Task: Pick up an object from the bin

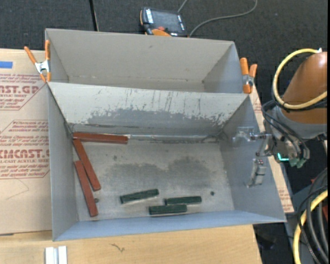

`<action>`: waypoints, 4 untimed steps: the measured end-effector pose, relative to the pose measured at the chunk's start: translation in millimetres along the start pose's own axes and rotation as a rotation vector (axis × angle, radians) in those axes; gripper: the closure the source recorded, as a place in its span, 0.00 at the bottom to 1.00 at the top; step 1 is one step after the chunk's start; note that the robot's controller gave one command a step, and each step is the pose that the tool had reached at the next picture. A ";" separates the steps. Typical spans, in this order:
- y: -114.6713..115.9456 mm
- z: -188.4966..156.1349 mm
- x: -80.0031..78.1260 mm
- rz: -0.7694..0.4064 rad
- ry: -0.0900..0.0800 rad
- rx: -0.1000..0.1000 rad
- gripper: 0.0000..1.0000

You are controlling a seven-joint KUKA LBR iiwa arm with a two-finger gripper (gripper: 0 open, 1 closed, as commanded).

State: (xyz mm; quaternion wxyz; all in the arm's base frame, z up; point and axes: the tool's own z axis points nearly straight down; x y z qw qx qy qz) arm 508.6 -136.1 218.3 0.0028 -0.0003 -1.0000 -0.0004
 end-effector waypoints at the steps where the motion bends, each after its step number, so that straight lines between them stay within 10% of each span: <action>1: 65.7 72.0 24.3 0.291 0.000 -0.002 0.00; 2: 106.8 149.1 26.4 0.052 -0.012 0.000 0.00; 3: 105.7 147.2 27.1 0.054 -0.007 0.001 1.00; 4: 90.0 -41.2 5.2 -0.016 -0.016 0.002 1.00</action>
Offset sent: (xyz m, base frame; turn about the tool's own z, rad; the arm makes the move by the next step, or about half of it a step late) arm -0.0236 0.0629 -0.0695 0.2942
